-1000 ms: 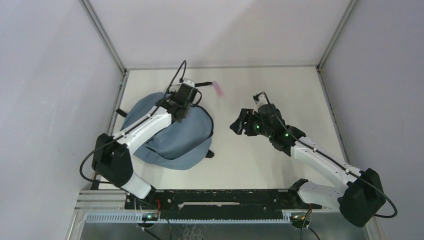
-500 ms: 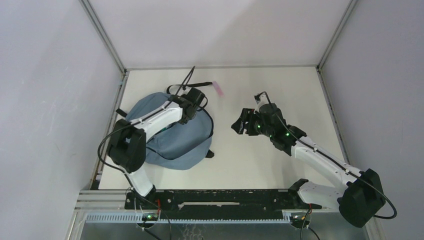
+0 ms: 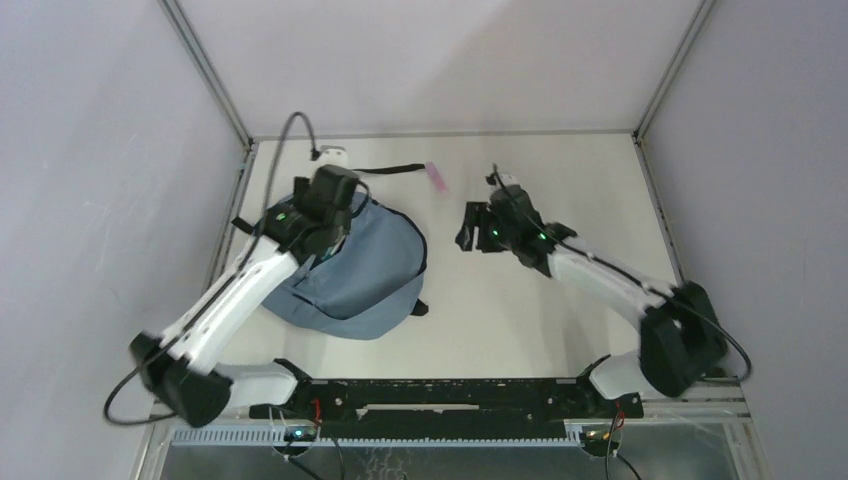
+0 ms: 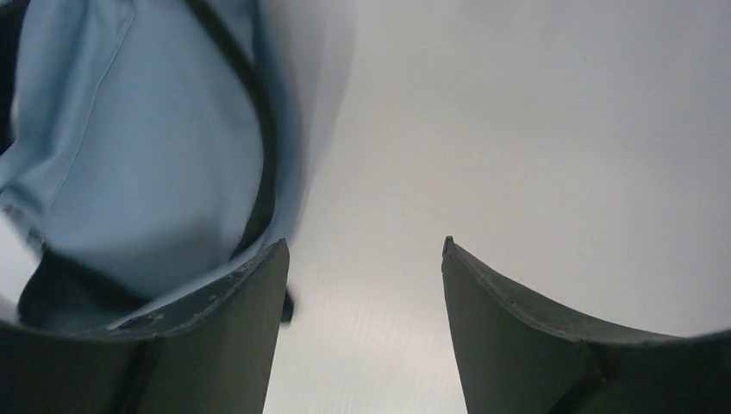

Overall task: Pack the student bag
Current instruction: Place the stationery in the student bag, then pick up the stationery from the center of the board.

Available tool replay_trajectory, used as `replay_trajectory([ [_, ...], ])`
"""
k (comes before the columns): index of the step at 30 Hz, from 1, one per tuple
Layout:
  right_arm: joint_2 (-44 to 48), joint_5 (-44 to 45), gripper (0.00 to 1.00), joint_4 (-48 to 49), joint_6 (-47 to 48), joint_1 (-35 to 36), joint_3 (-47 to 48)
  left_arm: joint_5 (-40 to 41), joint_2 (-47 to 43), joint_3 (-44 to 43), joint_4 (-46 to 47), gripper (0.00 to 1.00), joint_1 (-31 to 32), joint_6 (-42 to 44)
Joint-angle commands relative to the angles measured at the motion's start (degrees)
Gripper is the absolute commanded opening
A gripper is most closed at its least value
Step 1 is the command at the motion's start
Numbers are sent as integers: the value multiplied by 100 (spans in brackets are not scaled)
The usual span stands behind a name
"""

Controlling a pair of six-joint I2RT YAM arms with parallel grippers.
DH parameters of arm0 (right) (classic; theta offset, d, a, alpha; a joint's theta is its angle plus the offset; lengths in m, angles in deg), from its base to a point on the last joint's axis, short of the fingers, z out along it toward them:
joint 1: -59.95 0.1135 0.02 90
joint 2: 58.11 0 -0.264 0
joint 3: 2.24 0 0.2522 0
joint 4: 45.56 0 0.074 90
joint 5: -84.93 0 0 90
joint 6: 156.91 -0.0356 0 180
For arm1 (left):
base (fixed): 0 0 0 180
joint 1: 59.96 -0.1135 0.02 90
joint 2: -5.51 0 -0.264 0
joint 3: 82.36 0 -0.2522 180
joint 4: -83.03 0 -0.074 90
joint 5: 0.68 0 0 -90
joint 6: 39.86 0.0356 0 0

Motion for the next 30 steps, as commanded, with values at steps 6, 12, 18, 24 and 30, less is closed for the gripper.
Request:
replay_trajectory([
  [6, -3354, 704, 100, -798, 1173, -275, 3487, -2978, -2071, 585, 821, 71, -83, -1037],
  [12, -5417, 850, 100, -1742, 1416, -447, 6143, -3636, -2600, 1306, 974, 71, -91, -1553],
  [18, -7282, 803, 91, -2842, 1565, -487, 8841, -3531, -2821, 1429, 895, 71, -100, -1562],
  [24, -7701, 692, 76, -2873, 1464, -565, 9230, -3555, -2841, 1425, 865, 72, -152, -1548],
  [30, -7703, 623, 44, -2910, 1529, -610, 9211, -3658, -2800, 1476, 948, 72, -177, -1568],
])
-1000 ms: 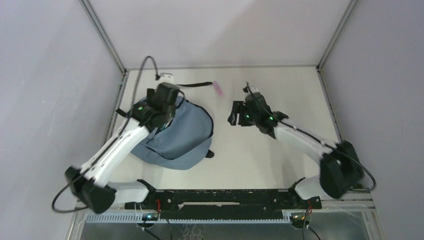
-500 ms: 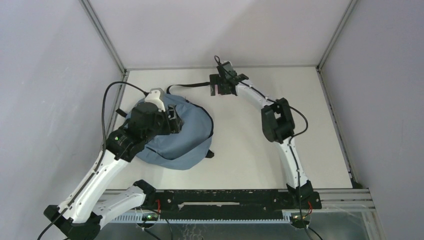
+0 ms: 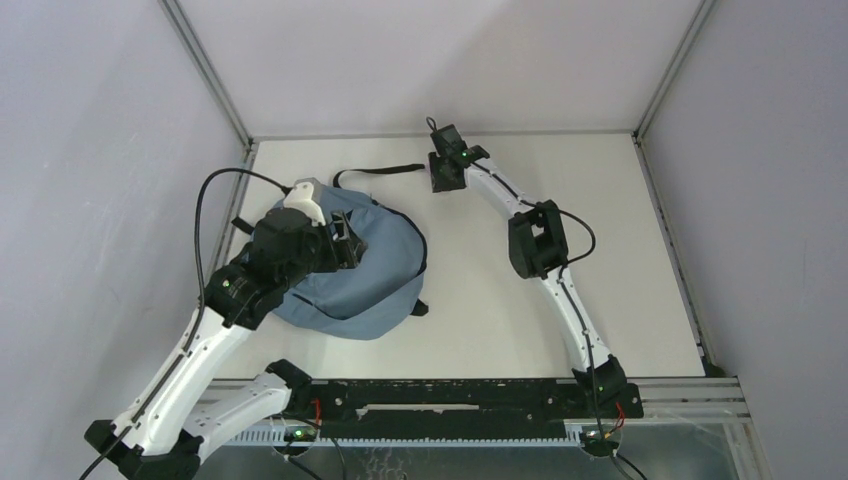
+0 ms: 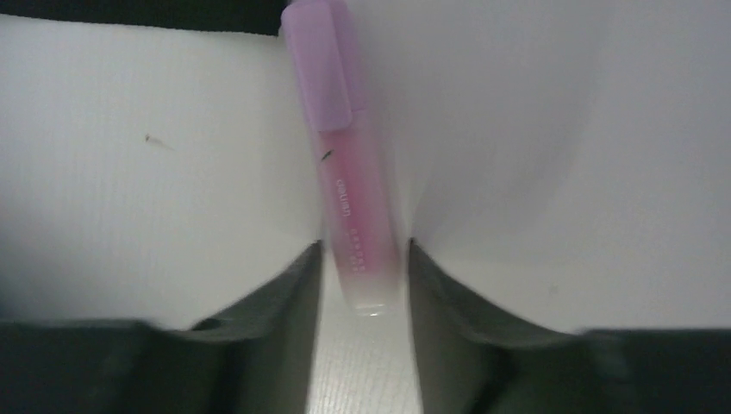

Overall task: Pack the student bag
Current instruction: Pick up the stationery from the center of the board.

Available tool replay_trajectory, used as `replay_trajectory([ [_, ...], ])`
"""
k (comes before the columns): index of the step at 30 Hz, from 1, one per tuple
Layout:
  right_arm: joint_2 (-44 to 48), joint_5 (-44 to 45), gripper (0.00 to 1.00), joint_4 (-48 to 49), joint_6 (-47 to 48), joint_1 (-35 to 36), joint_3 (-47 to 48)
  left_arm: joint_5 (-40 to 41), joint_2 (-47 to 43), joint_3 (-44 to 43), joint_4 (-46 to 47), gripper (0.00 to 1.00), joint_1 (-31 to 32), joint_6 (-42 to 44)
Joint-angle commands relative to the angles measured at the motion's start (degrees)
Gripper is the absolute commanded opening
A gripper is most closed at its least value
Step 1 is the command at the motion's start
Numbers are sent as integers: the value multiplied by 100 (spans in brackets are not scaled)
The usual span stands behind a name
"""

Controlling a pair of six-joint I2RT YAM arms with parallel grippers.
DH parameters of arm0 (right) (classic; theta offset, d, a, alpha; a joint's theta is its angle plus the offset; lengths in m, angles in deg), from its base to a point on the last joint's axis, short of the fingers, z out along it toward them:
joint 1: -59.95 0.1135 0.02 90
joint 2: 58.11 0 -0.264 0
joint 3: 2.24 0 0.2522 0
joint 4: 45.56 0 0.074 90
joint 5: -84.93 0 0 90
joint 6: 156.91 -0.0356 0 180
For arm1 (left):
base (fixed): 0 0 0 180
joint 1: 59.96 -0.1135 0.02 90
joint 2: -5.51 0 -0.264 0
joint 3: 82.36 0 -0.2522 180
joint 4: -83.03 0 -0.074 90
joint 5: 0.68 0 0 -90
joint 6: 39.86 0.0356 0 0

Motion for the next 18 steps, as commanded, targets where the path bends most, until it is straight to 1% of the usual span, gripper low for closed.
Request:
replay_trajectory([
  [1, 10, 9, 41, -163, 138, -10, 216, -197, -13, 81, 249, 72, -55, -74],
  [4, 30, 167, 30, -175, 257, 49, 208, -242, -4, 92, 261, 72, -55, -88],
  [6, 106, 286, 16, -197, 296, 94, 129, -282, -7, 107, 268, 72, -55, -99],
  [7, 196, 311, 10, -190, 293, 109, 21, -318, -4, 116, 277, 72, -56, -118],
  [8, 348, 311, 4, -181, 283, 119, -143, -331, 7, 125, 293, 74, -55, -141],
  [9, 536, 246, 0, -139, 273, 123, -431, -301, 43, 130, 308, 78, -55, -189],
  [10, 822, 235, 0, -69, 242, 130, -843, -220, 116, 124, 261, 90, -67, -285],
  [11, 1195, 188, 0, 150, 216, 132, -1434, -186, 219, 91, 201, 98, -85, -358],
  [12, 1632, 100, 0, 499, 201, 128, -2214, -207, 349, 52, 152, 99, -99, -423],
  [15, 3055, -248, 0, 1700, -68, 92, -4414, -578, 636, 24, 245, 100, -102, -609],
  [18, 4305, -368, 0, 2297, -291, 153, -5960, -1132, 779, 158, 874, 100, -112, -841],
])
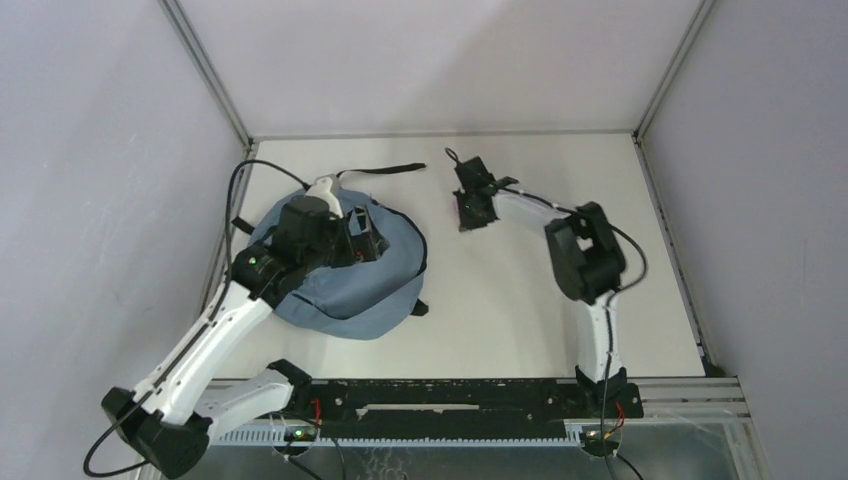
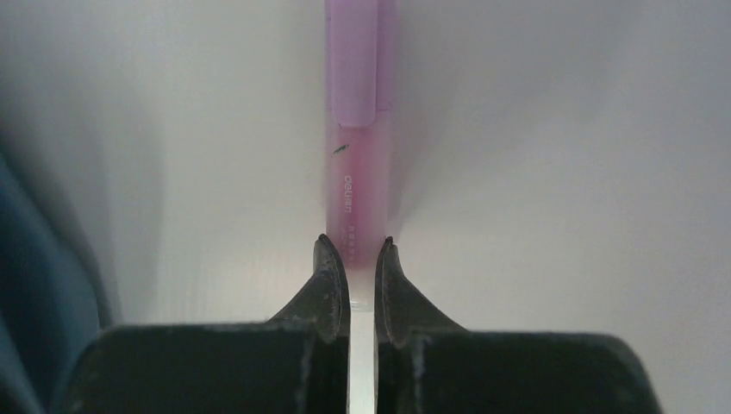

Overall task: Pack the student bag
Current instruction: Pick up the stationery from the center of the board.

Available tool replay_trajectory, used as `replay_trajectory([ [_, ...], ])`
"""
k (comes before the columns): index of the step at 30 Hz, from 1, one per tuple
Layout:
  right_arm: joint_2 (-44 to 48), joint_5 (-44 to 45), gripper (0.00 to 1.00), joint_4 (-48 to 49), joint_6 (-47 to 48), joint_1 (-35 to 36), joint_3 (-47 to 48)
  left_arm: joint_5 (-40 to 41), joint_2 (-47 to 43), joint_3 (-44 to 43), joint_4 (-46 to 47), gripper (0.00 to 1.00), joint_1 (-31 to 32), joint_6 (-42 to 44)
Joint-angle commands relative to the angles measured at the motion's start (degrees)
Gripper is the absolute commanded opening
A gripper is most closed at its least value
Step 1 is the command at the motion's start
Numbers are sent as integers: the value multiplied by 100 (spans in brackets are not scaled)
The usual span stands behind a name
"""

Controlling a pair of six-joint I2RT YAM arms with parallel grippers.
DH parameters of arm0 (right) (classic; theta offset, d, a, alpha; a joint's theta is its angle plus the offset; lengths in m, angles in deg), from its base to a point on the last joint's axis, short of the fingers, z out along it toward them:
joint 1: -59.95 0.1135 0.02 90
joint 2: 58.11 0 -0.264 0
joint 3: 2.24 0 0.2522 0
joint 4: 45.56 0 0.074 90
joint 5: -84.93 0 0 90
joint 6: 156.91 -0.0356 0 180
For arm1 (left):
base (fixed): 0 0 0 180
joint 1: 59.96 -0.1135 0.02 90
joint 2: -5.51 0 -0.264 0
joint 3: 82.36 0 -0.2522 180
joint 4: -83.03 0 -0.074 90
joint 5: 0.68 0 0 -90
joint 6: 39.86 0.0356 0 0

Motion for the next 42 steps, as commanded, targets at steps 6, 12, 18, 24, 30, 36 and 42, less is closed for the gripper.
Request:
replay_trajectory([
  [6, 3956, -606, 0, 1657, -830, 269, -3701, -2326, 946, 247, 1922, 100, -17, -535],
  [12, 5594, -764, 0, 2008, -1411, 576, -4864, -2761, 1480, 489, 3100, 99, 4, -1304],
  [18, 6105, -1000, 0, 2273, -1649, 780, -5152, -3083, 2040, 474, 3990, 89, 299, -1767],
  [24, 6347, -1303, 0, 2406, -1633, 772, -5133, -3228, 2606, 425, 4496, 83, 415, -2096],
  [30, 6411, -1451, 0, 2262, -1582, 830, -4949, -3288, 2907, 353, 4801, 71, 432, -2379],
  [36, 6369, -1569, 0, 2252, -1643, 867, -4879, -3486, 3186, 267, 5261, 46, 450, -2734],
  [42, 6357, -1474, 17, 2184, -1641, 936, -4883, -3332, 3190, 80, 4861, 2, 435, -2548],
])
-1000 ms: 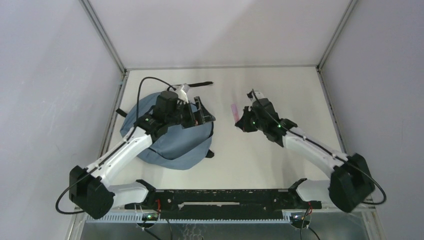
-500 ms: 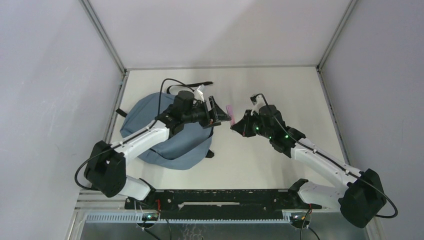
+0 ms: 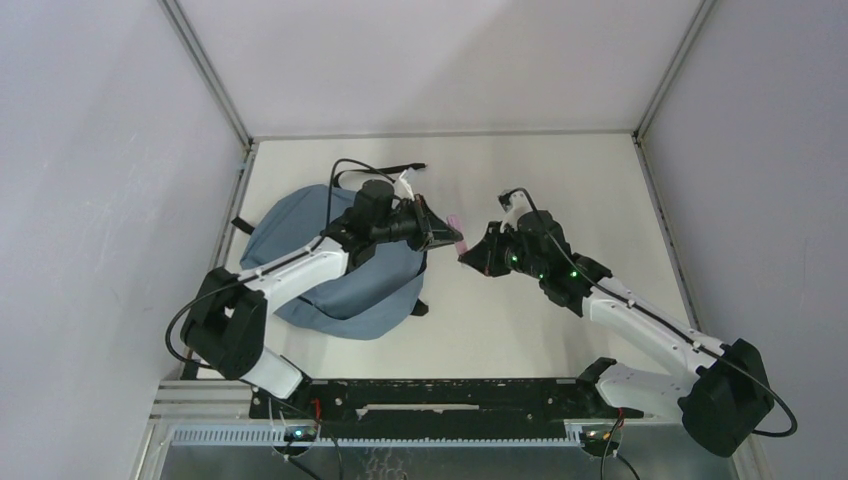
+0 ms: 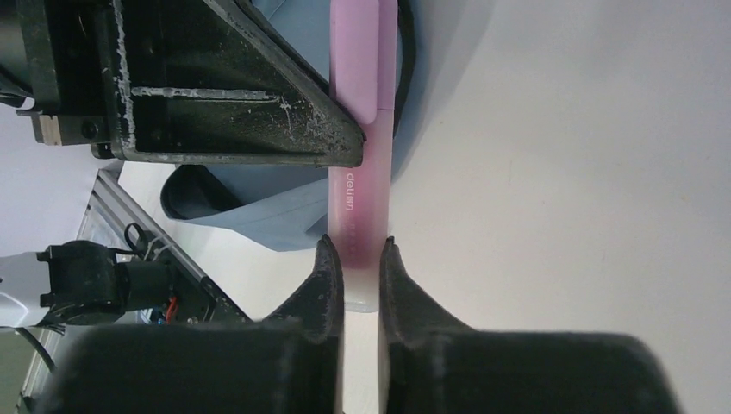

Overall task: Pack the student bag
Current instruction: Pick up the stationery from the center of the board, then place the stationery in the student bag.

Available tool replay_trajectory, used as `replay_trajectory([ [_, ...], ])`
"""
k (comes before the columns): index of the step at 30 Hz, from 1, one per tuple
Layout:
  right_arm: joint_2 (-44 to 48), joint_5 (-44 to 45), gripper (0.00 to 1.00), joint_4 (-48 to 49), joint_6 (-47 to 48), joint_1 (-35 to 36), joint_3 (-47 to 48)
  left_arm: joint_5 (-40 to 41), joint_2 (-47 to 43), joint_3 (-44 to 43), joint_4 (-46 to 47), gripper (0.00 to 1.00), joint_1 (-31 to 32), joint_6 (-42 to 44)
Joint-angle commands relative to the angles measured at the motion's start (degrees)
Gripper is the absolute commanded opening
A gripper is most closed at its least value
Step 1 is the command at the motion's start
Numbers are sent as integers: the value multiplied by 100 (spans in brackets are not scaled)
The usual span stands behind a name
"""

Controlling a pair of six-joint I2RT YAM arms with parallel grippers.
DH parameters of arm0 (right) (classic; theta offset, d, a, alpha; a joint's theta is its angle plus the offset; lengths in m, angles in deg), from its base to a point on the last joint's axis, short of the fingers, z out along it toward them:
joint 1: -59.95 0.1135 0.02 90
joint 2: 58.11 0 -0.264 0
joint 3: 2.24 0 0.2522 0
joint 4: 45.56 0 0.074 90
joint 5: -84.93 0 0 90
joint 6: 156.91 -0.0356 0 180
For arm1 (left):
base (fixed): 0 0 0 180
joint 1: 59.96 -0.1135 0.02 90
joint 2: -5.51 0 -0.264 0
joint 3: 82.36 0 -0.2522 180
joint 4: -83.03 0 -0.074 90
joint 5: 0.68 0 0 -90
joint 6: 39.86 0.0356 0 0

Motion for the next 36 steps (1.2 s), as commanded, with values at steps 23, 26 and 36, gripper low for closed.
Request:
replay_trajectory([
  [23, 134, 127, 84, 27, -144, -347, 15, 6904, 164, -2561, -6232, 0, -347, 5098],
  [26, 116, 93, 84, 23, -129, -369, -13, 7232, 367, -2505, -6004, 0, -352, 5205],
  [36, 53, -17, 85, 72, -116, -467, -13, 7274, 783, -2238, -5523, 1, -389, 5427],
])
